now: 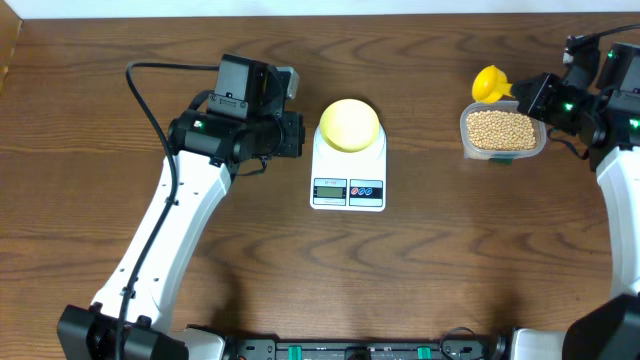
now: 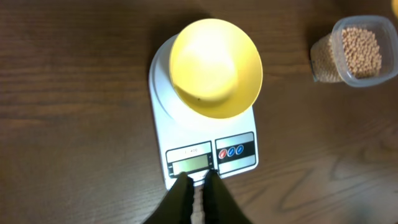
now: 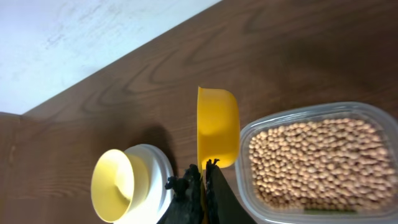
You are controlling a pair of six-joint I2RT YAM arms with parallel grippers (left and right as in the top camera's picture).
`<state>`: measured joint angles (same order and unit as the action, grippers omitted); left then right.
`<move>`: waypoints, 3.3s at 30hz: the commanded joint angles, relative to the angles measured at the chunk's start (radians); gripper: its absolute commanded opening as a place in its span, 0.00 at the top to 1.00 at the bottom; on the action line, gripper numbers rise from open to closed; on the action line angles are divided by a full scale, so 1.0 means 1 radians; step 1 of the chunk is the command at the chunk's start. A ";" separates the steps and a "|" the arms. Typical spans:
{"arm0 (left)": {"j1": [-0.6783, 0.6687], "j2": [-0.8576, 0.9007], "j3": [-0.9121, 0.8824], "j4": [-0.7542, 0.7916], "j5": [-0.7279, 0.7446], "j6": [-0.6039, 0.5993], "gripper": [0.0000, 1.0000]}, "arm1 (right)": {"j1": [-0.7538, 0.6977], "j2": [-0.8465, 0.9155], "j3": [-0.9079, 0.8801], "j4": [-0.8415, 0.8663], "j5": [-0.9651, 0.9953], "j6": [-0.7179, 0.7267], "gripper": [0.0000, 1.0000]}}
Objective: Scoop item into bowl and weigh 50g on scale
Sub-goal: 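Carry scoop with right gripper over the soybean tub, then press the scale's tare button with the left gripper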
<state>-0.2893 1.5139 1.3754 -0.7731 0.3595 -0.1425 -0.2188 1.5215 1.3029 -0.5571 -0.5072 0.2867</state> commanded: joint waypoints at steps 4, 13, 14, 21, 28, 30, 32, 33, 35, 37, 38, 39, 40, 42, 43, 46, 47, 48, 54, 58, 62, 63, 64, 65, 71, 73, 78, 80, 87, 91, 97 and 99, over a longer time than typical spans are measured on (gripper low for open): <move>-0.053 0.002 -0.074 -0.003 -0.044 0.132 0.92 | -0.003 -0.024 0.019 -0.008 0.038 -0.034 0.99; -0.142 0.002 -0.285 0.246 -0.107 0.143 0.92 | -0.003 -0.024 0.019 -0.012 0.038 -0.034 0.99; -0.150 0.002 -0.307 0.286 -0.107 0.160 0.92 | -0.003 -0.024 0.019 -0.012 0.039 -0.034 0.99; -0.202 0.032 -0.404 0.471 -0.111 0.370 0.92 | -0.003 -0.024 0.019 -0.021 0.051 -0.034 0.99; -0.232 0.153 -0.409 0.480 -0.110 0.615 0.92 | -0.003 -0.024 0.019 -0.038 0.062 -0.042 0.99; -0.239 0.179 -0.409 0.484 -0.111 0.666 0.92 | -0.003 -0.024 0.019 -0.039 0.065 -0.042 0.99; -0.238 0.201 -0.409 0.493 -0.111 0.714 0.92 | -0.003 -0.024 0.019 -0.039 0.066 -0.042 0.99; -0.238 0.213 -0.409 0.499 -0.110 0.738 0.92 | -0.003 -0.024 0.019 -0.039 0.070 -0.042 0.99; -0.239 0.232 -0.409 0.511 -0.110 0.780 0.92 | -0.003 -0.024 0.019 -0.039 0.072 -0.042 0.99; -0.241 0.245 -0.409 0.526 -0.109 0.812 0.92 | -0.003 -0.024 0.019 -0.040 0.072 -0.042 0.99; -0.241 0.247 -0.409 0.532 -0.107 0.822 0.92 | -0.003 -0.024 0.019 -0.042 0.072 -0.042 0.99; -0.244 0.247 -0.409 0.539 -0.106 0.824 0.92 | -0.003 -0.024 0.019 -0.042 0.072 -0.042 0.99; -0.247 0.247 -0.409 0.545 -0.106 0.824 0.92 | -0.003 -0.024 0.019 -0.044 0.072 -0.042 0.99; -0.258 0.247 -0.409 0.559 -0.106 0.824 0.92 | -0.003 -0.024 0.019 -0.045 0.072 -0.042 0.99; -0.268 0.248 -0.409 0.568 -0.106 0.824 0.92 | -0.003 -0.024 0.019 -0.045 0.072 -0.042 0.99; -0.283 0.250 -0.409 0.574 -0.107 0.851 0.92 | -0.003 -0.024 0.019 -0.046 0.083 -0.042 0.99; -0.286 0.251 -0.409 0.574 -0.107 0.854 0.92 | -0.003 -0.024 0.019 -0.046 0.084 -0.042 0.99; -0.286 0.252 -0.409 0.575 -0.107 0.854 0.92 | -0.003 -0.024 0.019 -0.048 0.084 -0.042 0.99; -0.288 0.254 -0.409 0.573 -0.106 0.876 0.92 | -0.003 -0.024 0.019 -0.057 0.084 -0.042 0.99; -0.299 0.278 -0.409 0.574 -0.106 0.938 0.92 | -0.003 -0.024 0.019 -0.064 0.087 -0.047 0.99; -0.306 0.282 -0.409 0.574 -0.107 0.955 0.92 | -0.003 -0.024 0.019 -0.068 0.087 -0.049 0.99; -0.306 0.282 -0.409 0.574 -0.107 0.955 0.92 | -0.003 -0.024 0.019 -0.069 0.087 -0.049 0.99; -0.306 0.282 -0.409 0.576 -0.107 0.955 0.92 | -0.003 -0.024 0.019 -0.069 0.087 -0.049 0.99; -0.306 0.282 -0.409 0.579 -0.107 0.955 0.92 | -0.003 -0.024 0.019 -0.069 0.087 -0.049 0.99; -0.306 0.287 -0.409 0.604 -0.106 0.958 0.92 | -0.003 -0.024 0.019 -0.071 0.087 -0.049 0.99; -0.306 0.293 -0.409 0.611 -0.106 0.957 0.92 | -0.003 -0.024 0.019 -0.074 0.087 -0.050 0.99; -0.306 0.296 -0.409 0.615 -0.106 0.958 0.92 | -0.003 -0.024 0.019 -0.082 0.090 -0.057 0.99; -0.306 0.296 -0.409 0.615 -0.105 0.958 0.92 | -0.003 -0.024 0.019 -0.082 0.090 -0.057 0.99; -0.306 0.297 -0.409 0.615 -0.098 0.962 0.92 | -0.003 -0.024 0.019 -0.082 0.090 -0.057 0.99; -0.306 0.306 -0.409 0.626 -0.098 0.962 0.92 | -0.003 -0.024 0.019 -0.083 0.090 -0.057 0.99; -0.306 0.310 -0.409 0.633 -0.098 0.962 0.92 | -0.003 -0.024 0.019 -0.083 0.090 -0.057 0.99; -0.307 0.310 -0.409 0.634 -0.097 0.962 0.92 | -0.003 -0.024 0.019 -0.083 0.090 -0.057 0.99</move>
<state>-0.5938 1.8011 0.9745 -0.1398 0.2565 0.8120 -0.2188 1.5078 1.3033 -0.6388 -0.4210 0.2470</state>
